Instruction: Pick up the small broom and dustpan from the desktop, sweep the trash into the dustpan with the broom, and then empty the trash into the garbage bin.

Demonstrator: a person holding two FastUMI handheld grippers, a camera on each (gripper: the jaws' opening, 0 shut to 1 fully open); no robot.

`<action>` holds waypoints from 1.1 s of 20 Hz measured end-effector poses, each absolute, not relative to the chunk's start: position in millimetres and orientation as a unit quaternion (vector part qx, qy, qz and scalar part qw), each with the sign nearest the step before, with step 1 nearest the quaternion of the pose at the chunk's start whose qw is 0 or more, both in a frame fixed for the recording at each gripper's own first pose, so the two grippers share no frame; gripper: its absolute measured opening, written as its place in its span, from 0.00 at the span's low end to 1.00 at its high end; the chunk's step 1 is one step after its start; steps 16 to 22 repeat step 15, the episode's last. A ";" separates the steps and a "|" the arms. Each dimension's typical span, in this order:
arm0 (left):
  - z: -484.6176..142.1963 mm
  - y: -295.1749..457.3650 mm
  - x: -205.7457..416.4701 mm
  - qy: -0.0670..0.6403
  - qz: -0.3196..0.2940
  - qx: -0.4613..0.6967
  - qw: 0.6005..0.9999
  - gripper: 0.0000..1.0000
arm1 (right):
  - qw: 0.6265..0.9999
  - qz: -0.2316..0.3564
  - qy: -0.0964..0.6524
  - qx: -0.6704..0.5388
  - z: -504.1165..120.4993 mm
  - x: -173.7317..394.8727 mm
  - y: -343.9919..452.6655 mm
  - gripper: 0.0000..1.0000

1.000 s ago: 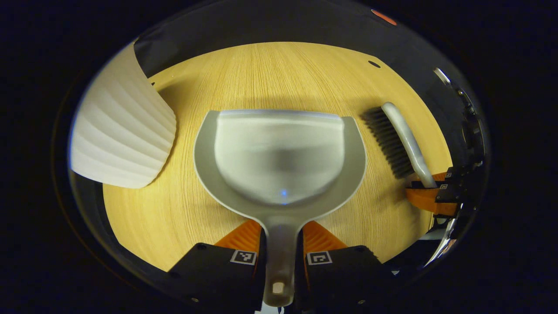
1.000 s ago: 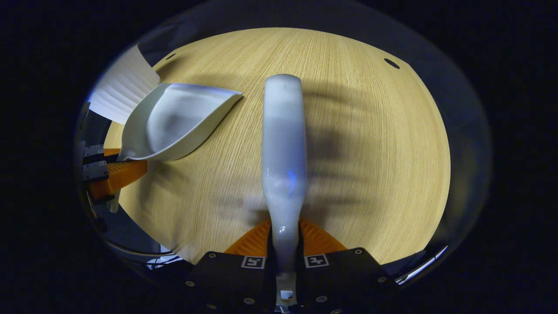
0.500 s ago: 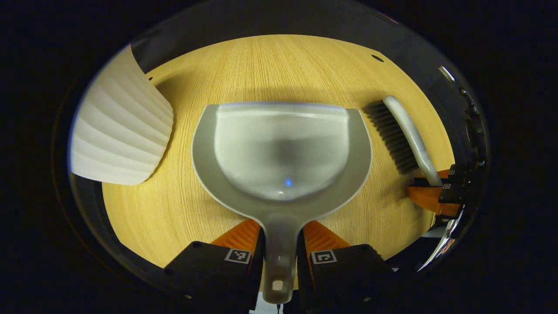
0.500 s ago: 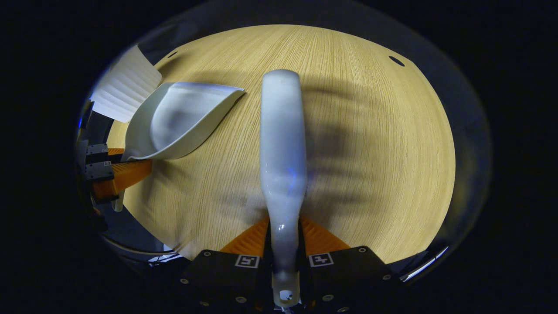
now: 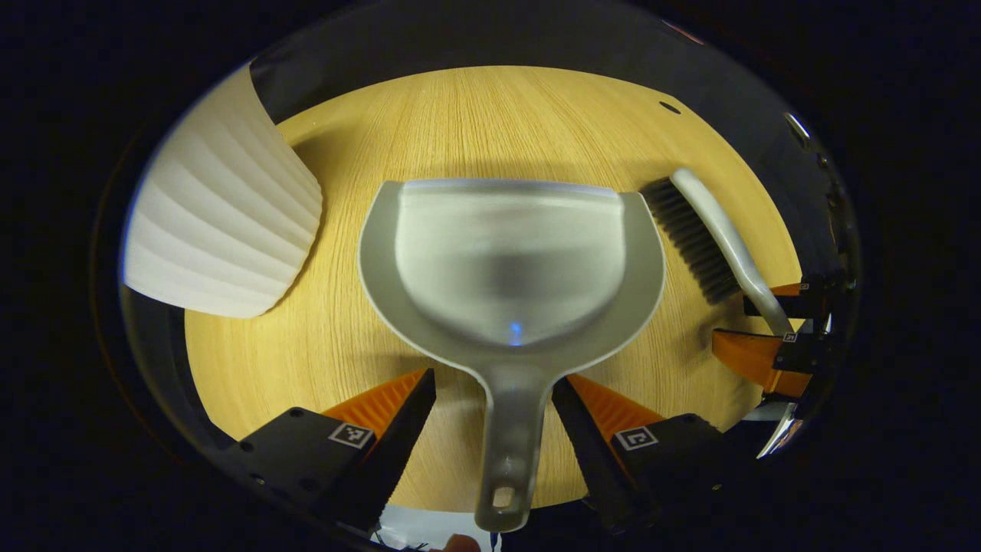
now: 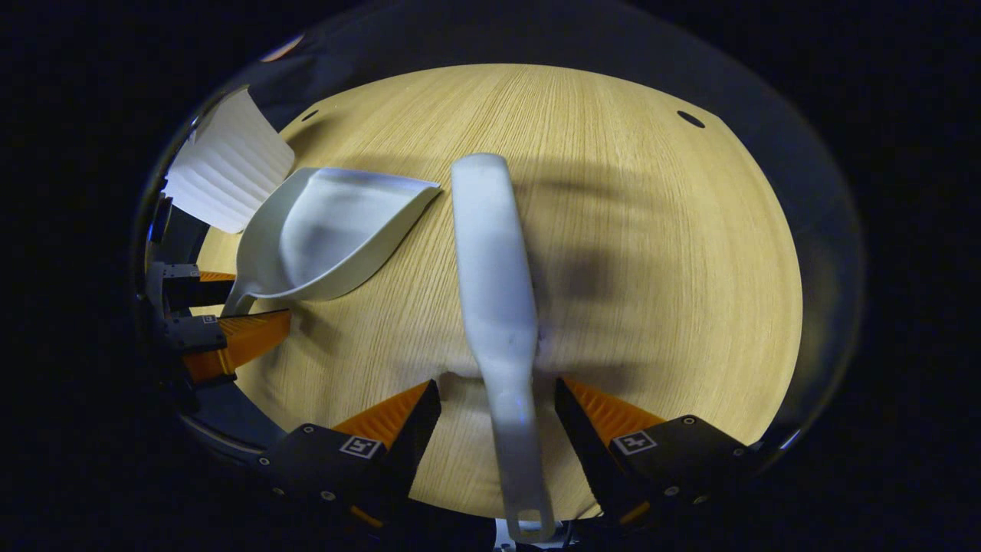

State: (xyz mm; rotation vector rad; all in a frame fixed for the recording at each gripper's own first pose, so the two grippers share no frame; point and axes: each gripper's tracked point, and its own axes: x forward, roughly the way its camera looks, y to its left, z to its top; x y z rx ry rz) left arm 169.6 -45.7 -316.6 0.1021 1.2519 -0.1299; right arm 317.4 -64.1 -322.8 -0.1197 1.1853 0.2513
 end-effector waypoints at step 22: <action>-104.6 -61.3 190.5 0.301 -0.065 0.008 0.951 0.98 | 0.954 0.161 0.251 0.035 -57.0 334.6 -47.1 0.93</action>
